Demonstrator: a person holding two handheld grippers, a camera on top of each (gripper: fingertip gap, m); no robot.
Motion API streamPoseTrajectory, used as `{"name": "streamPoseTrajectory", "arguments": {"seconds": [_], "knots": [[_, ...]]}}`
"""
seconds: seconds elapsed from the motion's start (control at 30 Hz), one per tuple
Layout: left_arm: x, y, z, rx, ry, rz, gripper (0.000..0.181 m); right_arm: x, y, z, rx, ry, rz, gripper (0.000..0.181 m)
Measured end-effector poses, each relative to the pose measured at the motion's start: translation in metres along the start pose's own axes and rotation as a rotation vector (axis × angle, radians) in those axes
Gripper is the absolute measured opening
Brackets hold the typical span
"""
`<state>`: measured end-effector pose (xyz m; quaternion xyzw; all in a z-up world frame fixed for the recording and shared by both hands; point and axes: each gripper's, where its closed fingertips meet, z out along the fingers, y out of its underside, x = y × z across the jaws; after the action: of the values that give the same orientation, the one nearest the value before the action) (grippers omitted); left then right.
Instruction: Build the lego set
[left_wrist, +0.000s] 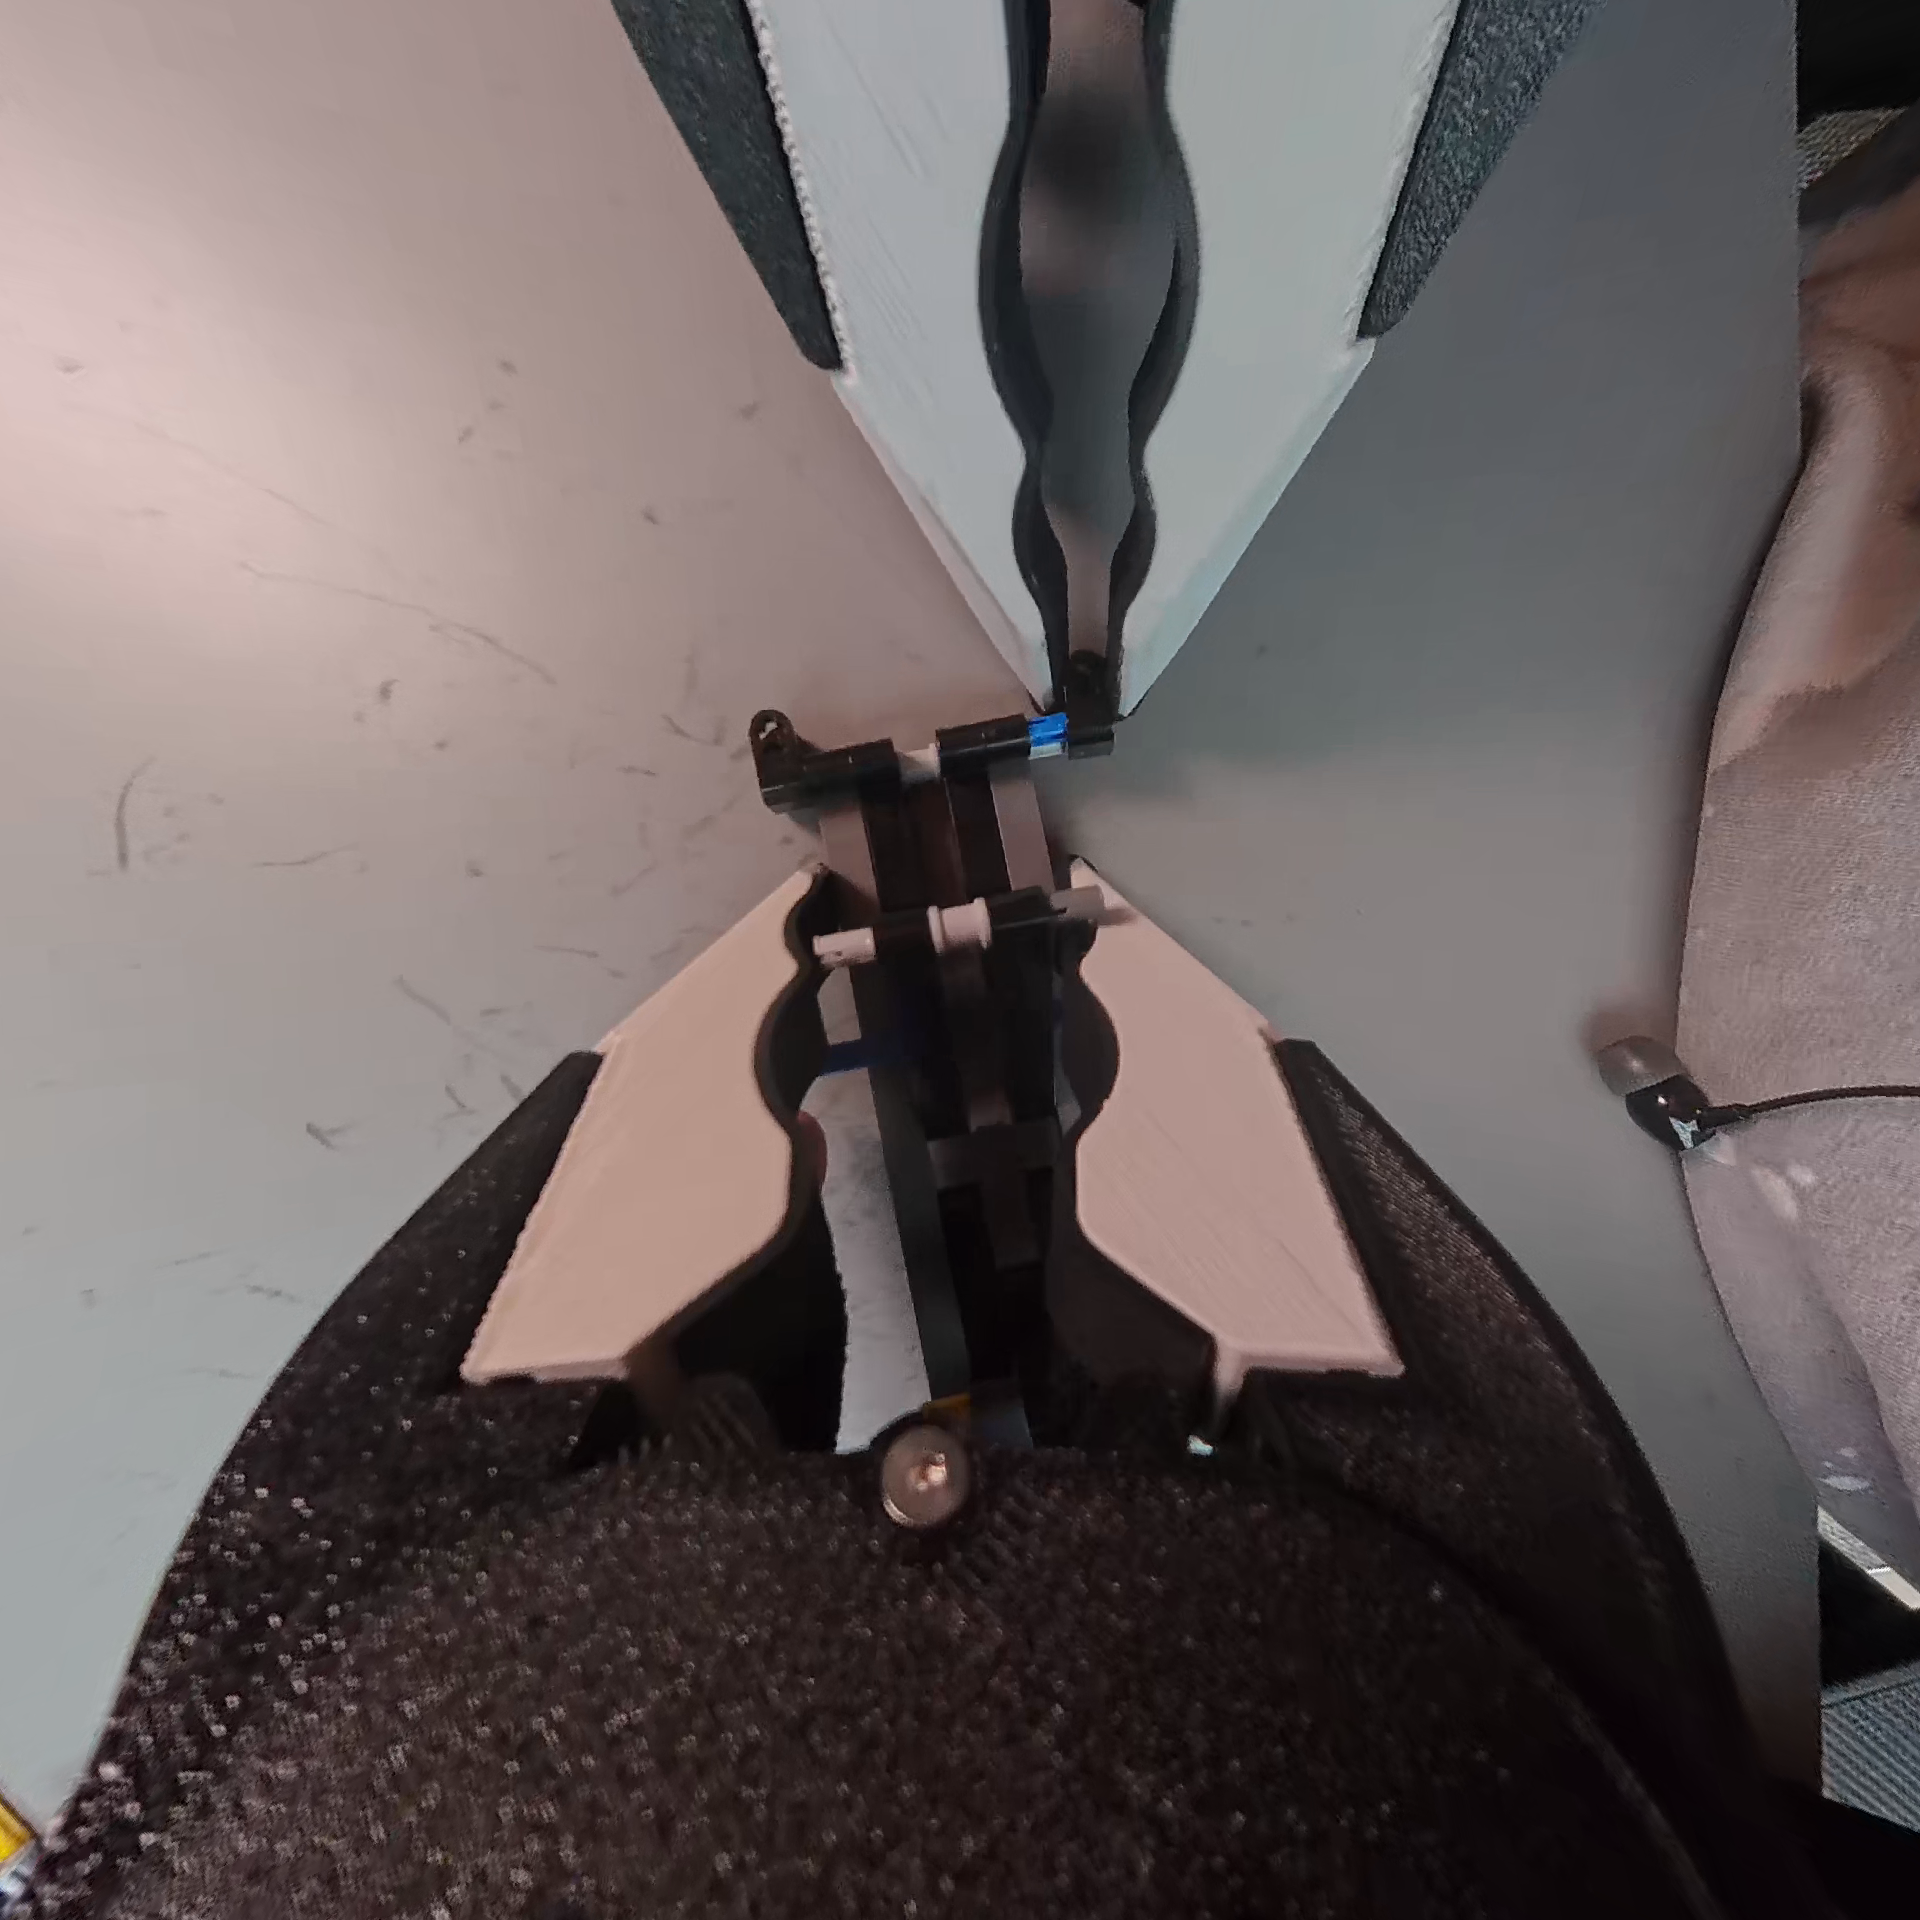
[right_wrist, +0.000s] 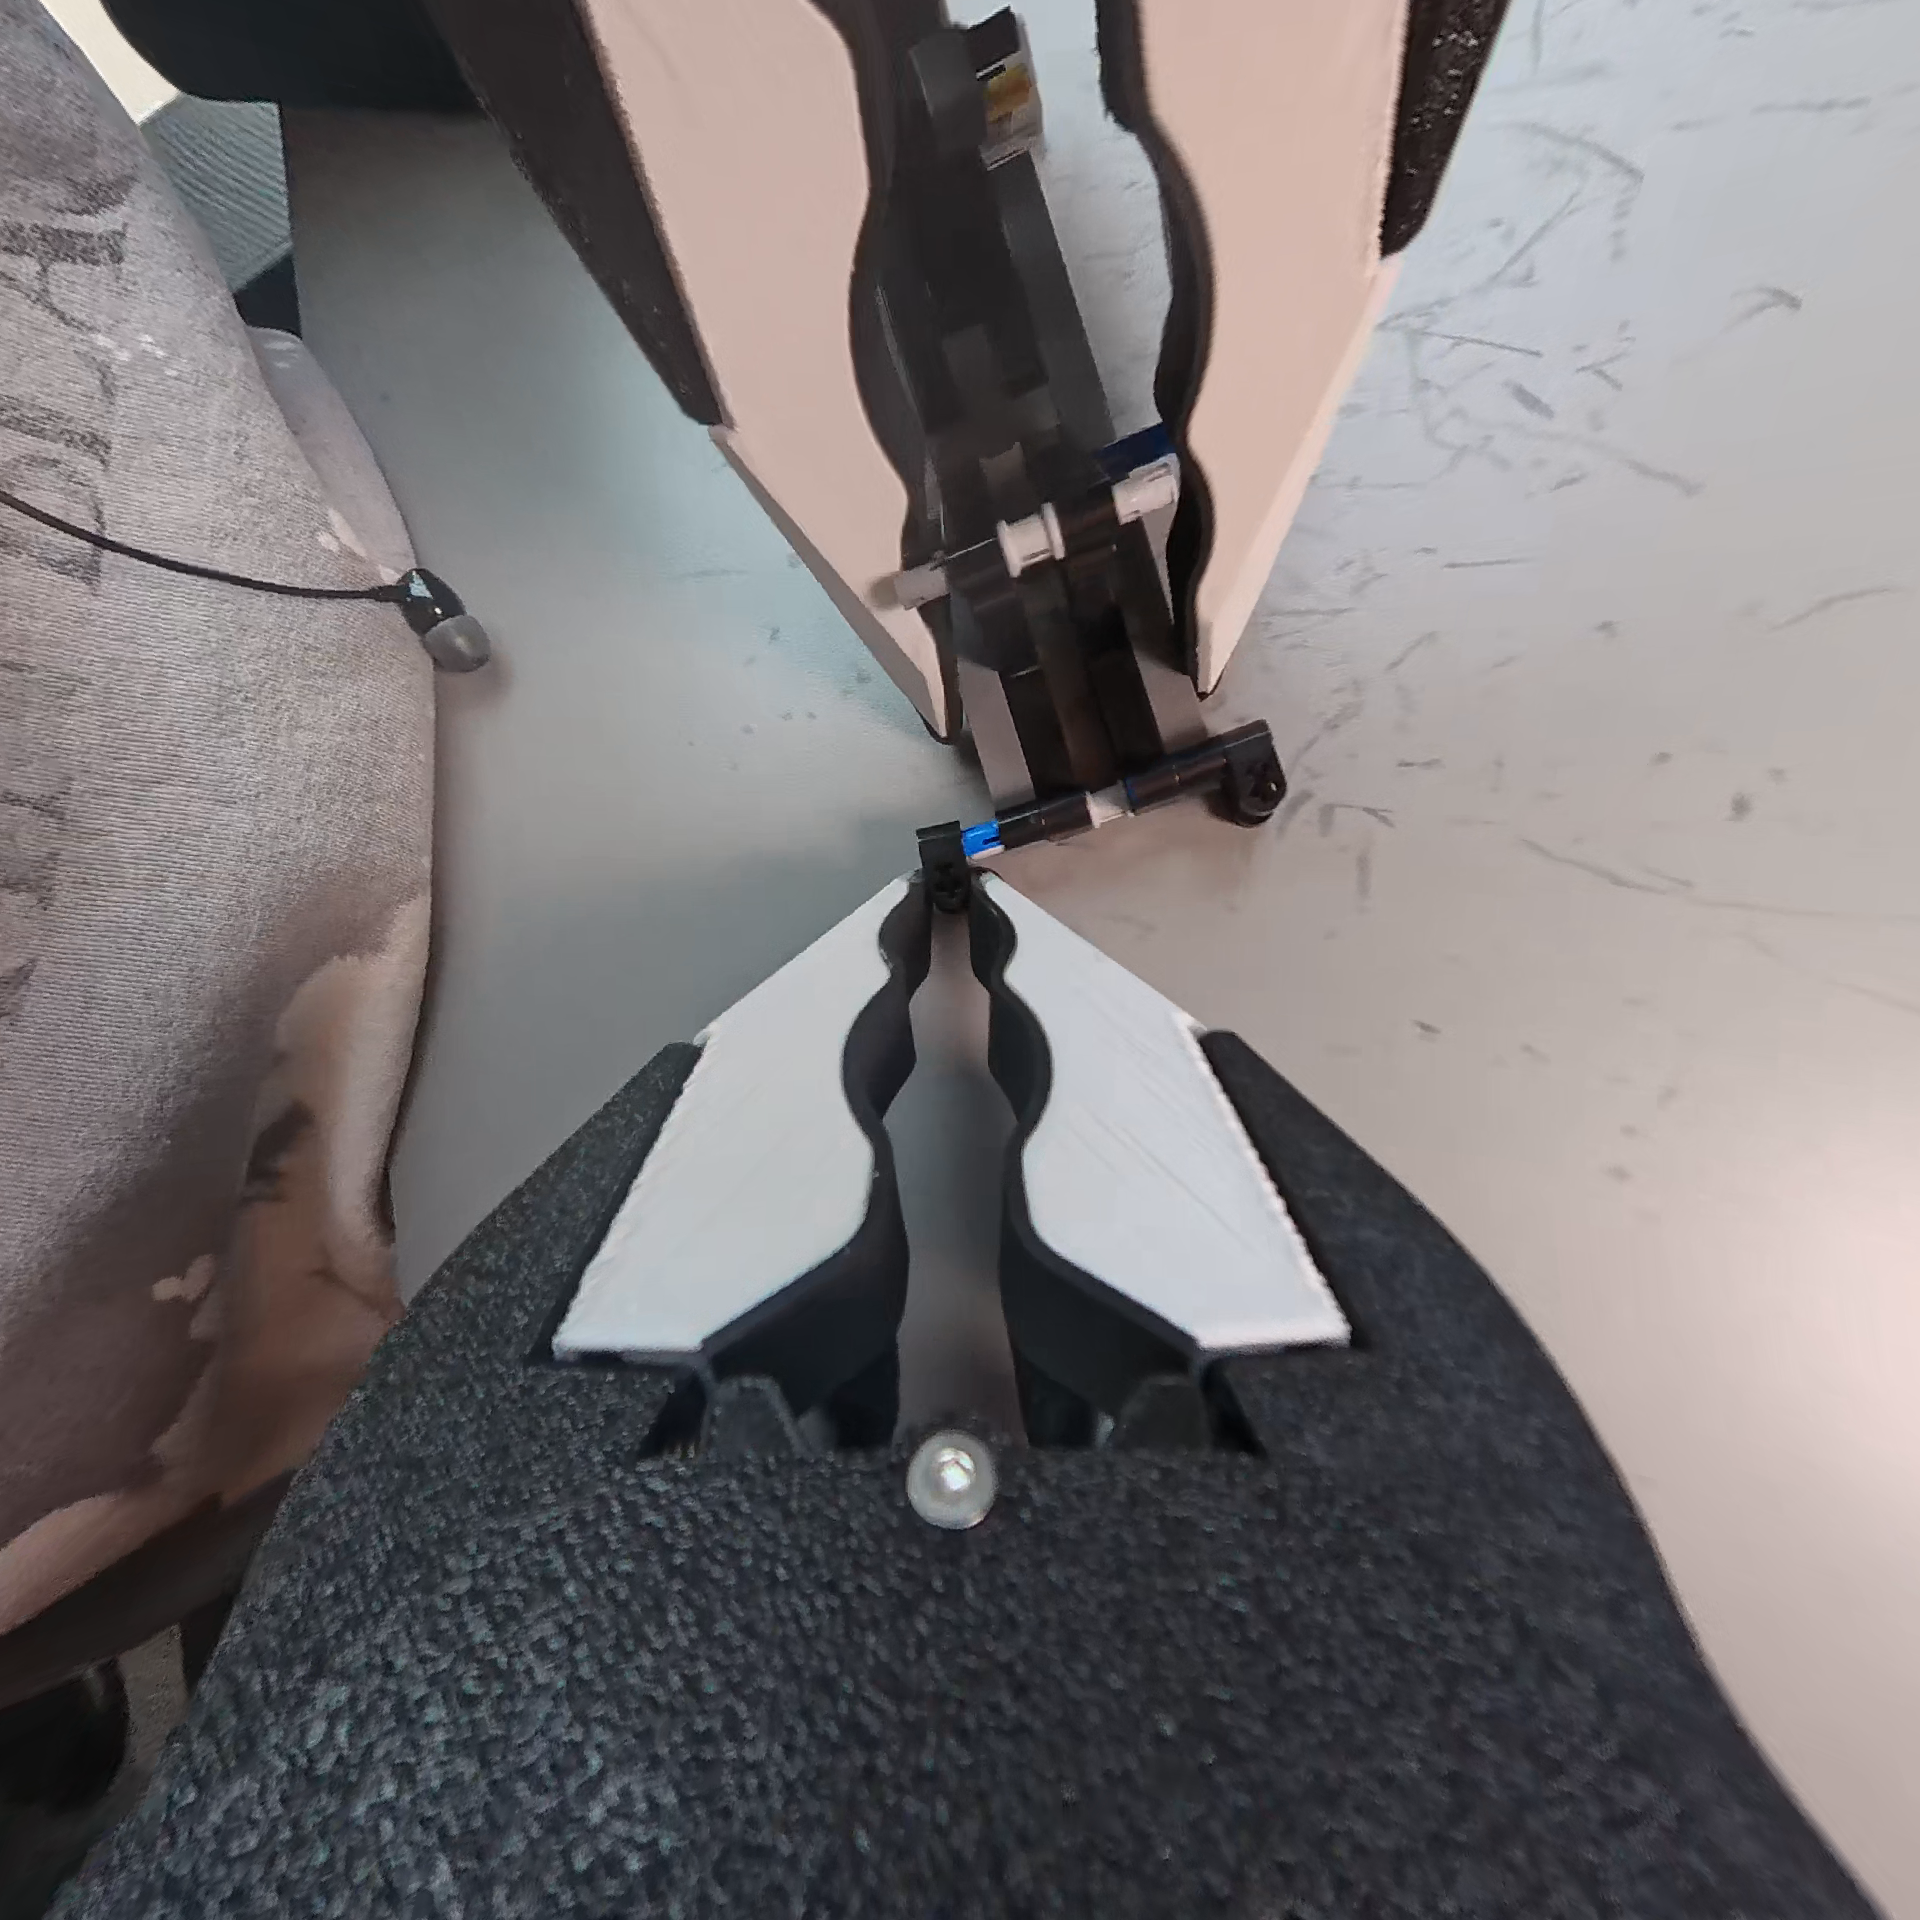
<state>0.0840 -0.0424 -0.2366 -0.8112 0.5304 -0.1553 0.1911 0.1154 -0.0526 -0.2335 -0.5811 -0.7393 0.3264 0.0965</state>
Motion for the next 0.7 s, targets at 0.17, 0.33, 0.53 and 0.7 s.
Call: {"name": "streamPoseTrajectory", "arguments": {"seconds": [0.17,0.33,0.53,0.7], "knots": [[0.0001,0.0005,0.0,0.002,0.0,-0.001,0.043,0.0006,0.0006,0.0004,-0.033,0.03,-0.042,0.006],[0.0,0.001,-0.0004,0.008,0.011,0.006,0.043,0.0017,0.0011,0.0015,-0.067,0.058,-0.097,0.006],[-0.0002,0.0016,0.0,0.001,-0.02,0.047,0.043,0.0016,0.0002,0.0002,-0.101,0.055,-0.119,0.006],[-0.0009,0.0027,-0.0009,0.003,-0.031,0.049,0.043,-0.0011,-0.0011,0.002,-0.047,-0.06,0.119,0.006]]}}
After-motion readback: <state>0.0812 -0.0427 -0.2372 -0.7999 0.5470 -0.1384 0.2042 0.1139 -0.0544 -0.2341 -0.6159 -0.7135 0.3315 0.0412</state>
